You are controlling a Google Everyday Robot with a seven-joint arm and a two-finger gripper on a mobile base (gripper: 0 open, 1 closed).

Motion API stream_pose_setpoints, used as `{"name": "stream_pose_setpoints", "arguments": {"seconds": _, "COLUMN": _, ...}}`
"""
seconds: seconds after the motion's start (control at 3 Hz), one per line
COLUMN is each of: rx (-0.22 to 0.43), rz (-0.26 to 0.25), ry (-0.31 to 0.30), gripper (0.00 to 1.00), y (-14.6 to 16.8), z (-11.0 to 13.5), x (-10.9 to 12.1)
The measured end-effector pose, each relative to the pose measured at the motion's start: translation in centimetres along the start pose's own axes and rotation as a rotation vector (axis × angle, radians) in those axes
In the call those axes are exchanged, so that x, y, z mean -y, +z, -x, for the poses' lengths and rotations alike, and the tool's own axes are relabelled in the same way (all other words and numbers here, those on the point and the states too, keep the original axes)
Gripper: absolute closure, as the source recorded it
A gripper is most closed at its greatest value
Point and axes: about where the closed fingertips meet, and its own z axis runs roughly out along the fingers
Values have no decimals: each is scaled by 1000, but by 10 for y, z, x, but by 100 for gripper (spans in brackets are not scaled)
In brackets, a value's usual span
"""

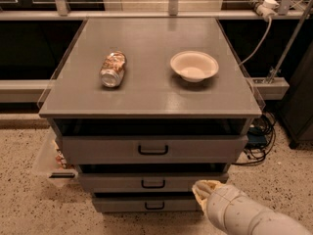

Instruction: Open top drawer

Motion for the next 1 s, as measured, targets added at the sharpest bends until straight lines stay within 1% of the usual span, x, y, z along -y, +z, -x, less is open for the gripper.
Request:
{"name": "stream_pose_setpoints", "arguments": {"seconds": 0.33, "rx": 0, "rz": 10, "ry": -1, "gripper": 100, "y": 3, "z": 0, "x": 2}}
{"name": "stream_pose_setpoints", "arguments": {"seconds": 0.67, "rx": 71, "rz": -34, "ry": -19, "gripper": 100, "y": 16, "z": 17, "x": 37}}
{"name": "stream_pose_setpoints", "arguments": {"seconds": 1.0, "rx": 183, "rz": -72, "ry": -2, "gripper": 100, "y": 42, "z": 45, "x": 81}}
